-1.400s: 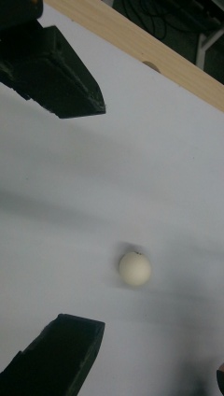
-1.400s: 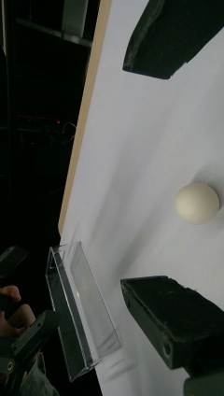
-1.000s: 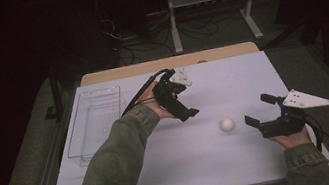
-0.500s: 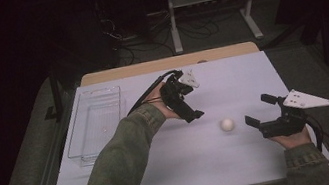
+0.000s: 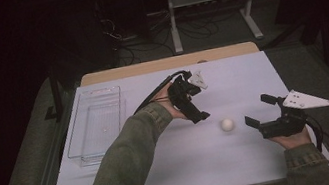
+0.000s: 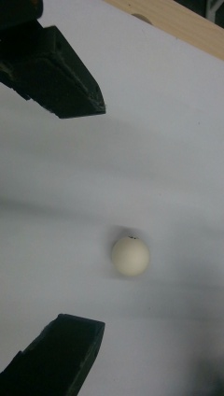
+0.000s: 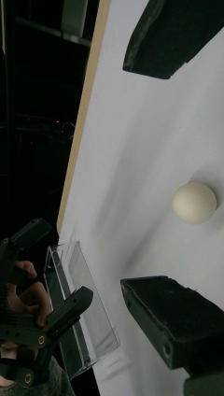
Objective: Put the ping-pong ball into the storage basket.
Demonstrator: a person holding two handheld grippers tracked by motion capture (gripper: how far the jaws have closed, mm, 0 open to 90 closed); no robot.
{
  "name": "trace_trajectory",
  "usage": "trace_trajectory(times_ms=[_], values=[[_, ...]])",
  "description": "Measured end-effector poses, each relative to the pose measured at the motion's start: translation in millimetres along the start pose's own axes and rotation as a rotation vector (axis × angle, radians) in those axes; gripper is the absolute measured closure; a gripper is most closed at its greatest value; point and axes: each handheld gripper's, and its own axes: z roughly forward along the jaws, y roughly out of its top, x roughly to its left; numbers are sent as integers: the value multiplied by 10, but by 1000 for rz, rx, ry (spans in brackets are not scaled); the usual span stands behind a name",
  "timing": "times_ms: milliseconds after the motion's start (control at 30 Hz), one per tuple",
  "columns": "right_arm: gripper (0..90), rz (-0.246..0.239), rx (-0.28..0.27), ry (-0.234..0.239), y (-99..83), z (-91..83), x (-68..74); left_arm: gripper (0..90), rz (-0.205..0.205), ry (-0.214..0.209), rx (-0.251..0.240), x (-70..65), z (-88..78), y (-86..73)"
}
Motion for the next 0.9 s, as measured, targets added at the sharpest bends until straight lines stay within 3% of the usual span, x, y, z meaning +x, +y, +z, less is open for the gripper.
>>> trace_trajectory(times_ms=[900], values=[[0,-7,-7,2,1,-14,-1,0,28,-56,80,-40,337,105]])
